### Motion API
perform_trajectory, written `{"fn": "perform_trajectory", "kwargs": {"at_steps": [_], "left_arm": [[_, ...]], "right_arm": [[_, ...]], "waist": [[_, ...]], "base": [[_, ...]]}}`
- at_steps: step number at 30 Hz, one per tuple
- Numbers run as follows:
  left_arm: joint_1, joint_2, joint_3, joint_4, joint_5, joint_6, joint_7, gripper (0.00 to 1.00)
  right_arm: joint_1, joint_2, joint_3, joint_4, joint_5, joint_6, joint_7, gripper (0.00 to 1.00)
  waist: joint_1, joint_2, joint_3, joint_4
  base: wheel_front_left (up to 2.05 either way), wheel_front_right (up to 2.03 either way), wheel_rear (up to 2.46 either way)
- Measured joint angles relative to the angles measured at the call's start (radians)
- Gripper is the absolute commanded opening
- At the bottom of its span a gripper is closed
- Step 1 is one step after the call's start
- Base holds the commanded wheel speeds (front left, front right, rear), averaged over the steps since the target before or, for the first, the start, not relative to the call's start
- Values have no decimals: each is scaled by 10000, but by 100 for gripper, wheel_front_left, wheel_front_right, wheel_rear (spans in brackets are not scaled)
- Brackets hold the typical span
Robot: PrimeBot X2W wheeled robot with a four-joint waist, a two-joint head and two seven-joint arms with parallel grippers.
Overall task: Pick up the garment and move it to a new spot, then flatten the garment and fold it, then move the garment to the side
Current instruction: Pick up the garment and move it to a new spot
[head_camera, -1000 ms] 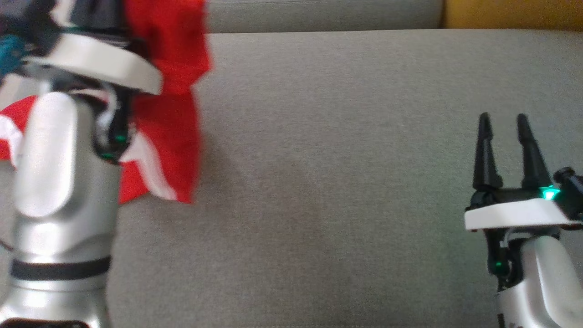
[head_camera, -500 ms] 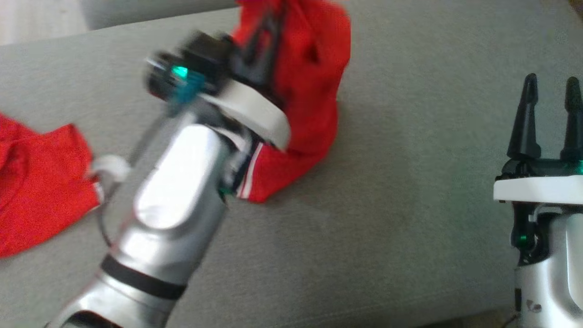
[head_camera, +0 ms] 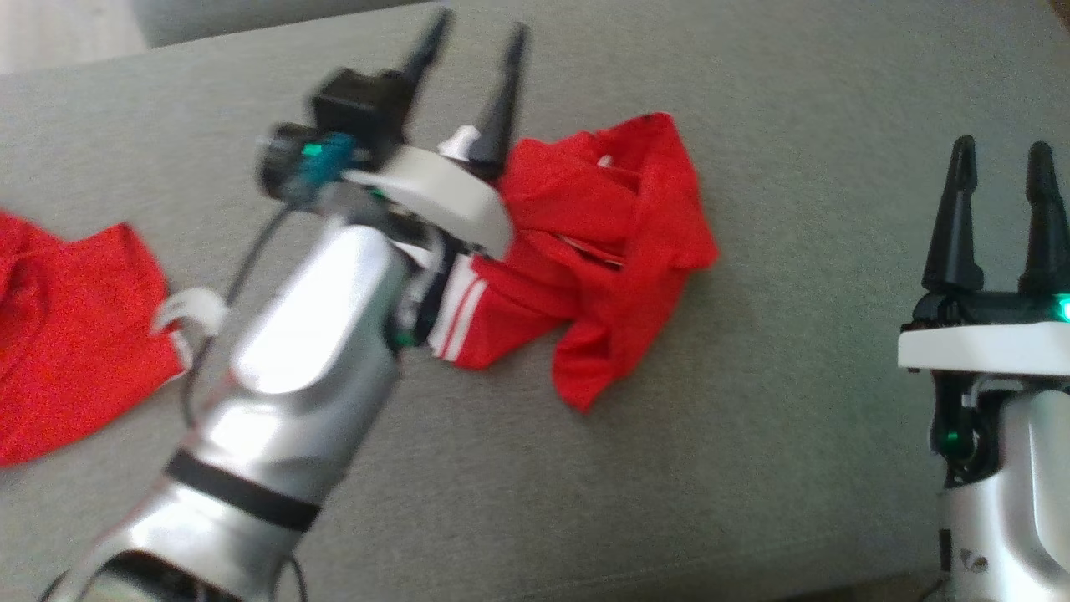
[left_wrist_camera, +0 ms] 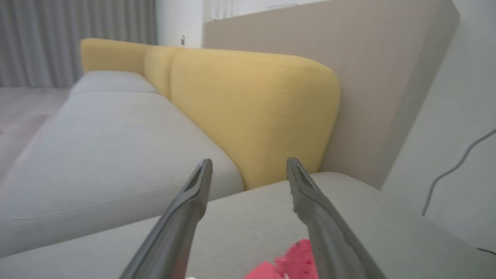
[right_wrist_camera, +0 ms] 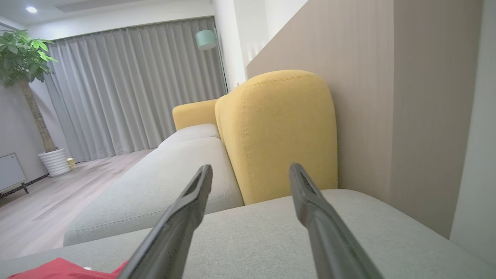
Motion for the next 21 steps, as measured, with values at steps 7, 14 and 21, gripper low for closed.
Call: {"fn": "perform_trajectory", "kwargs": {"at_steps": [7,14,21], "left_arm": [[1796,1181,1421,-1363,497,-25,-71,100],[4960,1342,2385,-2456,744,-157,-71,100],[7010,706,3317,-2959,1279,-451,-71,100]], "right_arm": [[536,0,6,192,-332,0,109,100],[1267,6,161,535,-236,0,194,100],[1746,12,293,773,-94,0,194,100]], "waist": [[0,0,-567,1141],[0,0,-1353,2117],[-1,0,-1839,2605]], "base": [[0,0,0],[0,0,0],[0,0,0]]}}
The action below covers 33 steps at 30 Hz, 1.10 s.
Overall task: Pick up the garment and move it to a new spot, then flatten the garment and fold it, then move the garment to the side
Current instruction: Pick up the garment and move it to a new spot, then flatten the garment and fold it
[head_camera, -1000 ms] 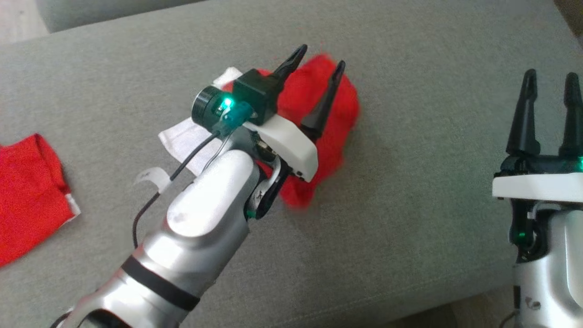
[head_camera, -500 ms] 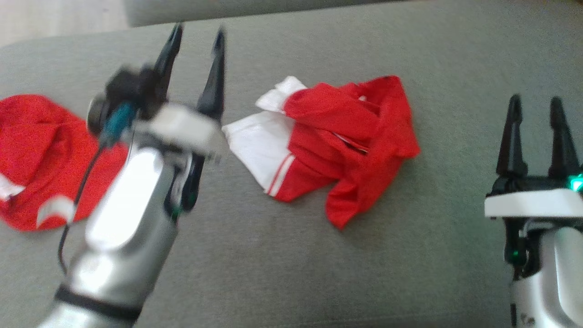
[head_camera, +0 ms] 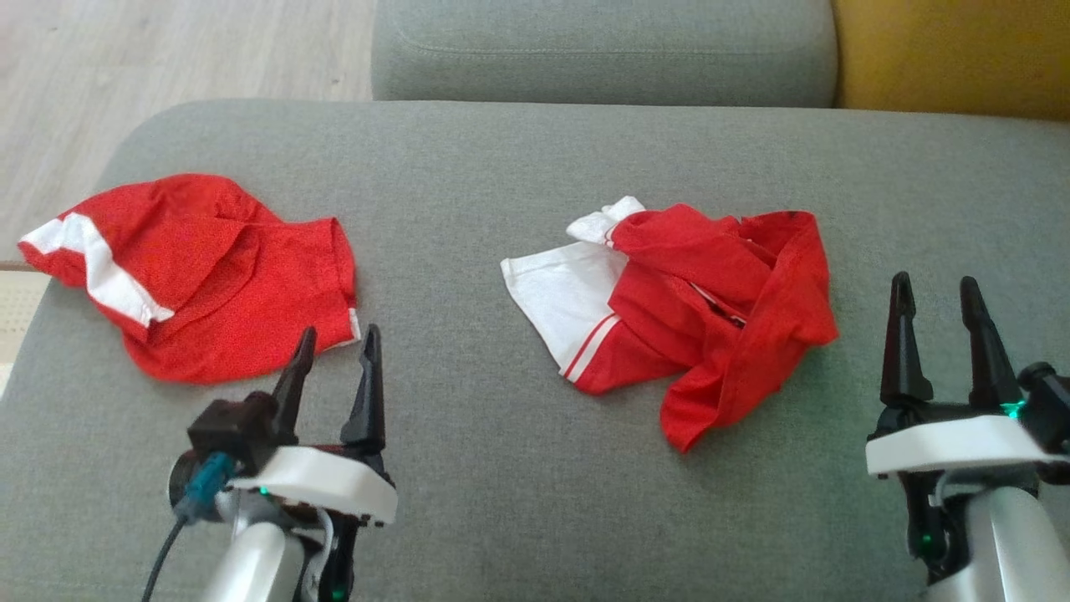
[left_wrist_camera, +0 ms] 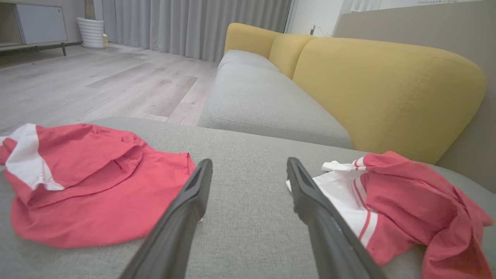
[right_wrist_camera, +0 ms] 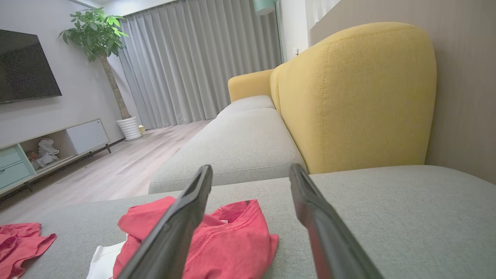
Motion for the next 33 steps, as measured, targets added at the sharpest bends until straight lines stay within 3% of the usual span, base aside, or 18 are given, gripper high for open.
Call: {"fn": "perform_trajectory", "kwargs": {"at_steps": [7,14,21,27,28,33], "left_arm": [[-114,-479,591,-155,629,-491,0,100],[-273,-805,621,-2,734,-897,0,100],[-567,-901,562,242,788,-1064,0,100],[-716,-915,234,247,424,-961,0,100],[-741,-918,228,249,422,-955,0,100],[-761,-918,180,267,334,-788,0,100]], "right_arm": [[-77,-2,314,-192,-439,0,282,100],[-1231,-77,1902,42,-1450,-2,1866,100],[-2675,-1356,3824,1312,-1622,0,3256,100],[-3478,-1718,4042,2301,-1772,0,3321,97],[-3544,-1693,3950,2441,-1733,0,3304,0],[-3714,-1540,3662,2847,-1511,0,2917,0]], "waist": [[0,0,178,164],[0,0,619,416],[1,0,1099,1028],[1,0,1394,1486],[1,0,1418,1536],[1,0,1372,1562]], "base": [[0,0,0],[0,0,0],[0,0,0],[0,0,0],[0,0,0],[0,0,0]]}}
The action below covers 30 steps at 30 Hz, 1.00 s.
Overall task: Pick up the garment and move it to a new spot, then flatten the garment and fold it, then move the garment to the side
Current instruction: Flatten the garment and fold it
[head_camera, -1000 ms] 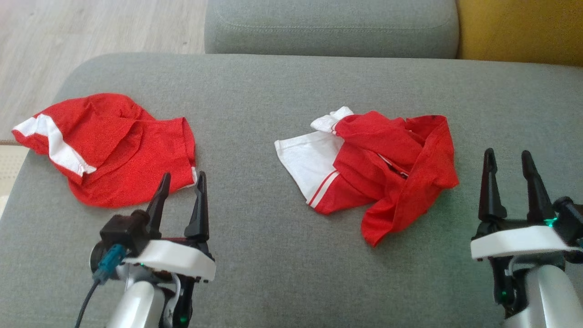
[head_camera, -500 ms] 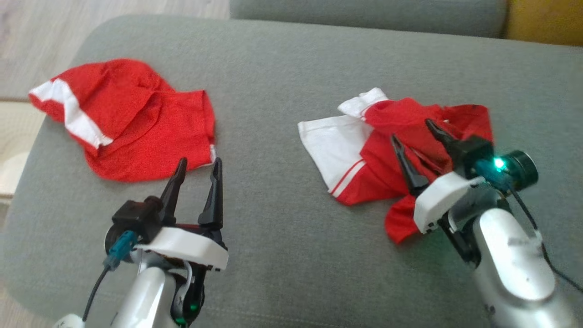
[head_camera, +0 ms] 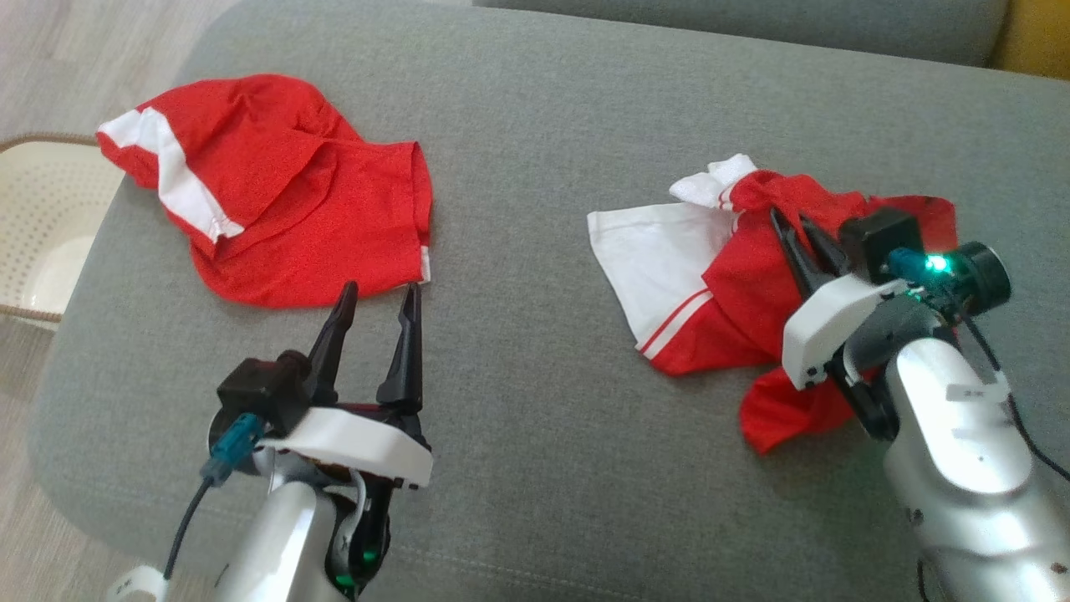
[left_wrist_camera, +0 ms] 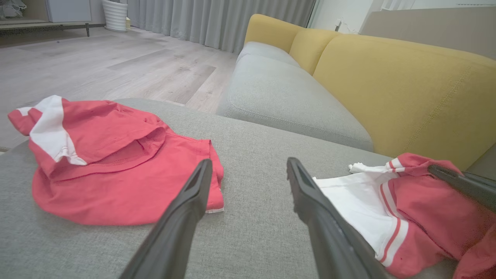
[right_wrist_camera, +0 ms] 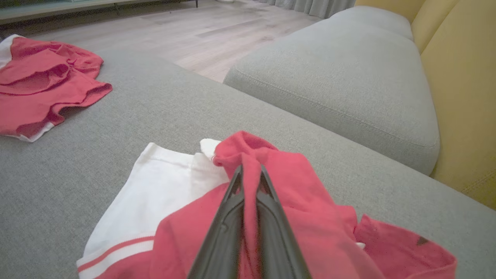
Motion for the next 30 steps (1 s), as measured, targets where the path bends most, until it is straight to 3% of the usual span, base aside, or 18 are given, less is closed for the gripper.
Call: {"fn": "perform_trajectory", "kwargs": {"at_steps": [5,10,16,21,22,26,30], "left_arm": [[5,-2,2,25,0,10,0,100],[31,0,50,27,0,81,0,100],[244,0,105,13,0,81,0,100],[356,0,81,-44,0,79,0,100],[356,0,65,-33,0,77,0,100],[353,0,-29,-17,0,75,0,100],[352,2,-46,-17,0,81,0,100]], "right_arm": [[-533,408,-349,-265,742,0,-575,0],[-1229,917,-803,-1317,1814,0,-1241,0],[-1599,1016,-2121,-2201,2447,-2,-1678,0],[-1526,508,-2150,-1473,2173,0,-999,3],[-1521,422,-2153,-1087,2023,0,-991,100],[-1411,-138,-1996,527,859,0,-821,100],[-1350,81,-2677,1129,598,-2,-1283,100]], "waist": [[0,0,-221,-213],[0,0,-528,-531],[0,0,-893,-954],[0,0,-896,-1184],[0,0,-850,-1211],[0,0,-726,-1243],[0,0,-704,-1308]], "base": [[0,0,0],[0,0,0],[0,0,0],[0,0,0],[0,0,0],[0,0,0],[0,0,0]]}}
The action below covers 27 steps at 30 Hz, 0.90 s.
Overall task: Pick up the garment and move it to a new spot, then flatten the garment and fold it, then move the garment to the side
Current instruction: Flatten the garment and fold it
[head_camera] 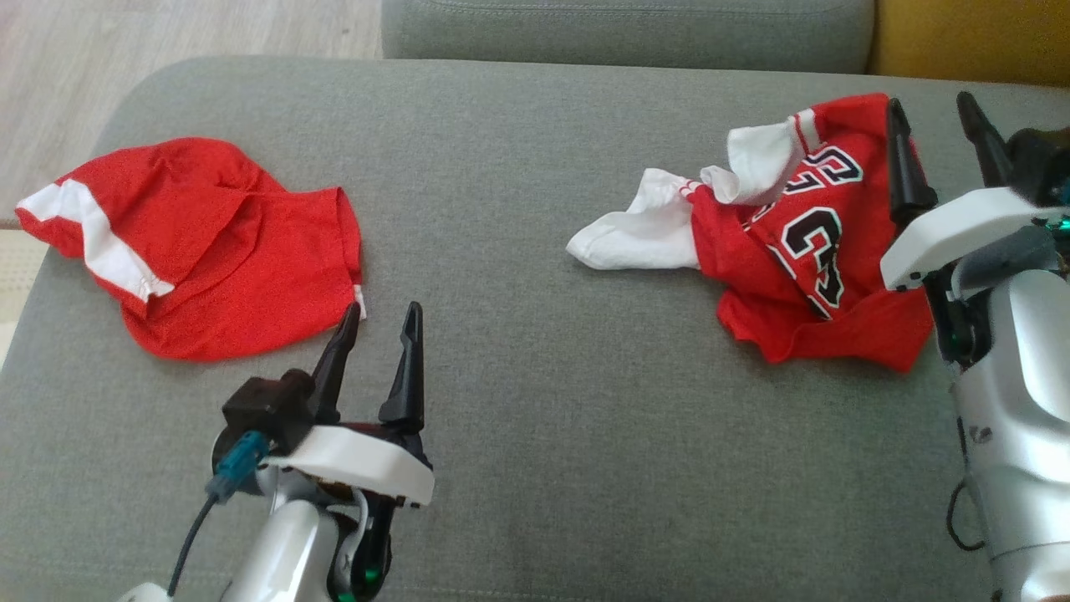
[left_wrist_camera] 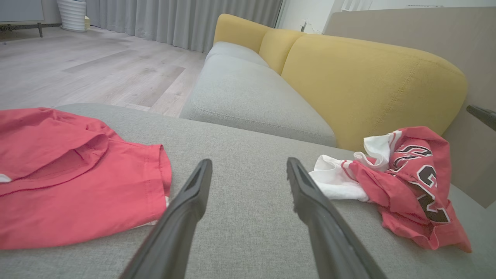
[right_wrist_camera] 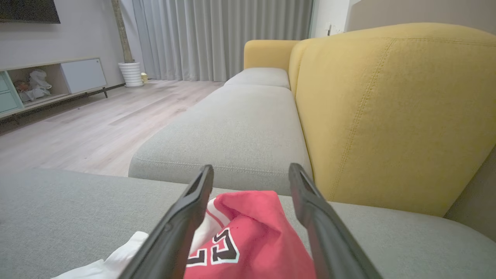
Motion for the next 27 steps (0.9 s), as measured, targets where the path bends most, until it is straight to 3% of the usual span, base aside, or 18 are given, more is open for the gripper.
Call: {"fn": "perform_trajectory", "kwargs": {"at_steps": [4,10,15,23,27], "left_arm": [[0,0,59,13,0,2,0,100],[6,-2,272,-251,0,0,0,100],[20,-2,385,-447,0,-4,0,100],[339,0,263,-604,-347,-8,0,100],[410,0,111,-625,-345,-4,0,100]], "right_arm": [[83,207,-284,-71,-128,0,-604,100],[1305,593,-476,-1524,104,2,-1198,100],[2940,972,-311,-3156,405,2,-1223,100],[5298,1365,-330,-4483,665,2,-1218,100],[5652,1423,-119,-4855,711,0,-1208,100]], "waist": [[0,0,-92,-142],[0,0,-348,-559],[0,0,-553,-961],[0,0,-754,-1321],[0,0,-625,-1384]], "base": [[0,0,0],[0,0,0],[0,0,0],[0,0,0],[0,0,0]]}}
